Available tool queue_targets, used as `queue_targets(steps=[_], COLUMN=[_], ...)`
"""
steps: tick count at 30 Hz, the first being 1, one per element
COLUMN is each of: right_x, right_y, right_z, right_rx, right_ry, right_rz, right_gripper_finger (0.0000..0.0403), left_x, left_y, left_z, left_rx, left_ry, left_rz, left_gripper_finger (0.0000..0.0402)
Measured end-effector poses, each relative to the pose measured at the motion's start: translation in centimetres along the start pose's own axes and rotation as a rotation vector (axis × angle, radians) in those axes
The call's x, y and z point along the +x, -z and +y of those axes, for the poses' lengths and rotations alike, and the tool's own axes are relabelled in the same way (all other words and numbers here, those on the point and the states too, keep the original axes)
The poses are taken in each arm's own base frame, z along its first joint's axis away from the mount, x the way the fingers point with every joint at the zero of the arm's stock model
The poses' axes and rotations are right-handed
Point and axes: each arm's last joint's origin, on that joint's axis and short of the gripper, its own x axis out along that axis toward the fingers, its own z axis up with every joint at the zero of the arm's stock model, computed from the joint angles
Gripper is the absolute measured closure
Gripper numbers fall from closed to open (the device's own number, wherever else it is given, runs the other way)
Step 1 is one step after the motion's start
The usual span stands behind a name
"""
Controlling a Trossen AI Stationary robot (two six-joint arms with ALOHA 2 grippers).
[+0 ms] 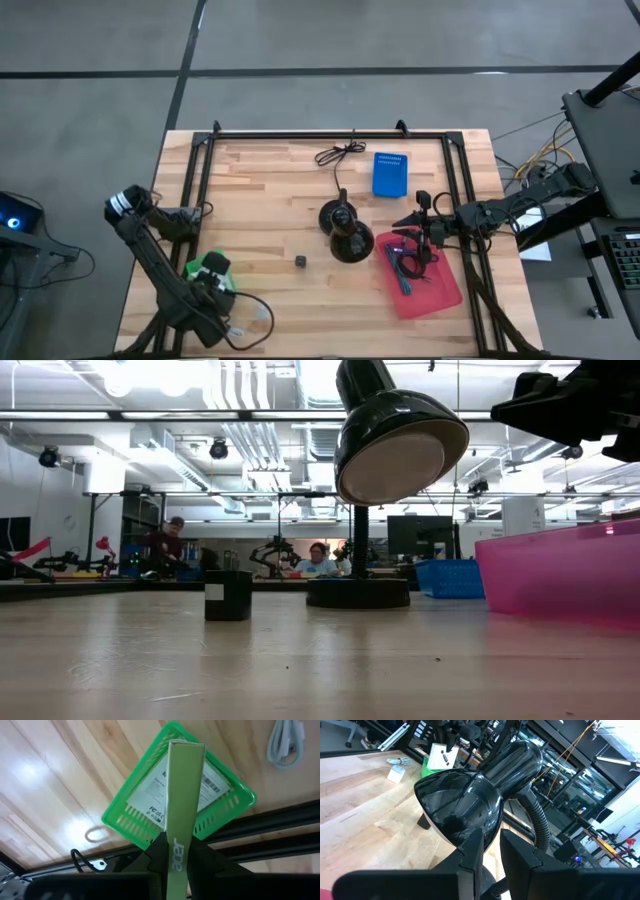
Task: Pick and place items into bin
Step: Put the white card reader box into the green bin
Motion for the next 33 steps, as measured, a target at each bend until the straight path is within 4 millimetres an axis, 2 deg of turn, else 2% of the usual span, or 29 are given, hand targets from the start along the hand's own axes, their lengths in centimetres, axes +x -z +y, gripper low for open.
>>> queue_targets(steps=[12, 23, 27, 33], right_x=[0.0, 0.0, 0.0, 0.0], right_y=[0.0, 0.0, 0.0, 0.0], right_z=[0.0, 0.0, 0.0, 0.0], right_rx=[0.000, 0.040, 0.046, 0.052], right_ry=[-0.002, -0.003, -0.002, -0.002], right_rz=[0.004, 0.004, 0.005, 0.005], right_gripper_finger=[0.0349, 0.0349, 0.0349, 0.0349], left_x=[-0.9, 2.4, 2.6, 2.5], left_y=[2.1, 3.3, 3.3, 2.5], left_z=[1.2, 1.9, 1.9, 1.9], left_rx=[0.030, 0.130, 0.129, 0.137], left_ry=[0.027, -0.060, -0.065, -0.082], left_rz=[-0.057, 0.039, 0.045, -0.043], left_gripper_finger=[0.0373, 0.0372, 0.0372, 0.0372])
